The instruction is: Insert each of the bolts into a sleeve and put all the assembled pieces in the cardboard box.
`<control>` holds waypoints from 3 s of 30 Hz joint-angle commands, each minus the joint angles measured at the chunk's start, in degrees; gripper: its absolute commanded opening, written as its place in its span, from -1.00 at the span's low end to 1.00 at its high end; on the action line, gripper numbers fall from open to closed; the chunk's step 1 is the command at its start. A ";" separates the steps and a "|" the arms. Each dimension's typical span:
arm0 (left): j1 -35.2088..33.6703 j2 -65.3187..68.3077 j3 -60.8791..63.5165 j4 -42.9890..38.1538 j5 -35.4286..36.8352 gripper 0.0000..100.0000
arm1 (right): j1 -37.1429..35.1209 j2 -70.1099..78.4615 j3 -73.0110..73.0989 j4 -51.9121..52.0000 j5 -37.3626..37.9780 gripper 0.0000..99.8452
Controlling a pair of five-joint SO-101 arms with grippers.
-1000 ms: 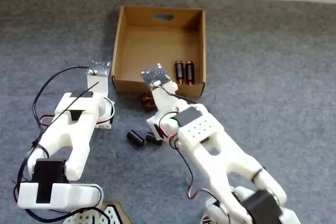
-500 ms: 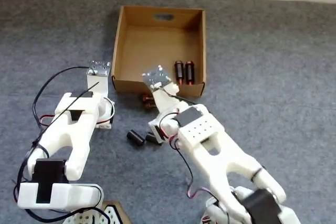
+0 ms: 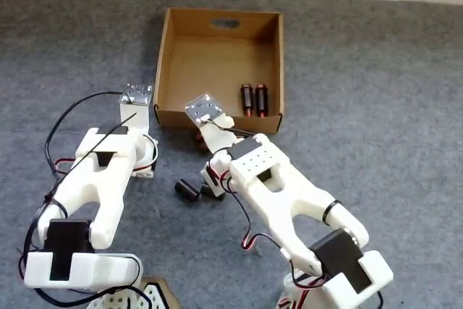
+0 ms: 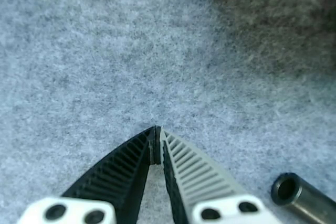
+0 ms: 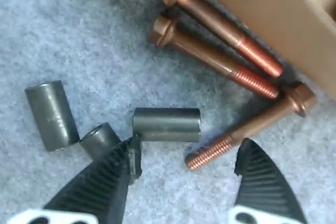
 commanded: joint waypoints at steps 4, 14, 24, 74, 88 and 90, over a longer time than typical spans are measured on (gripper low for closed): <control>1.10 0.04 -0.13 -0.62 -0.18 -0.94 | -0.48 -0.40 -2.24 -0.48 0.53 -0.44; 1.10 0.04 -0.13 -0.70 -0.18 -0.94 | -4.09 -4.62 -2.51 0.31 -2.37 -0.44; 1.10 0.04 -0.13 -0.70 -0.18 -0.94 | -2.24 -1.01 -2.42 0.31 -2.20 -0.44; 1.10 0.04 -0.13 -0.70 -0.18 -0.94 | -1.71 2.24 -3.47 2.24 -10.46 -0.83; 1.01 0.04 -0.13 -0.53 -0.18 -0.94 | 7.87 -18.33 -6.64 14.46 -1.49 -0.87; 1.01 0.04 -0.13 -0.53 -0.18 -0.94 | 11.65 -19.82 -6.55 17.89 -0.62 -0.87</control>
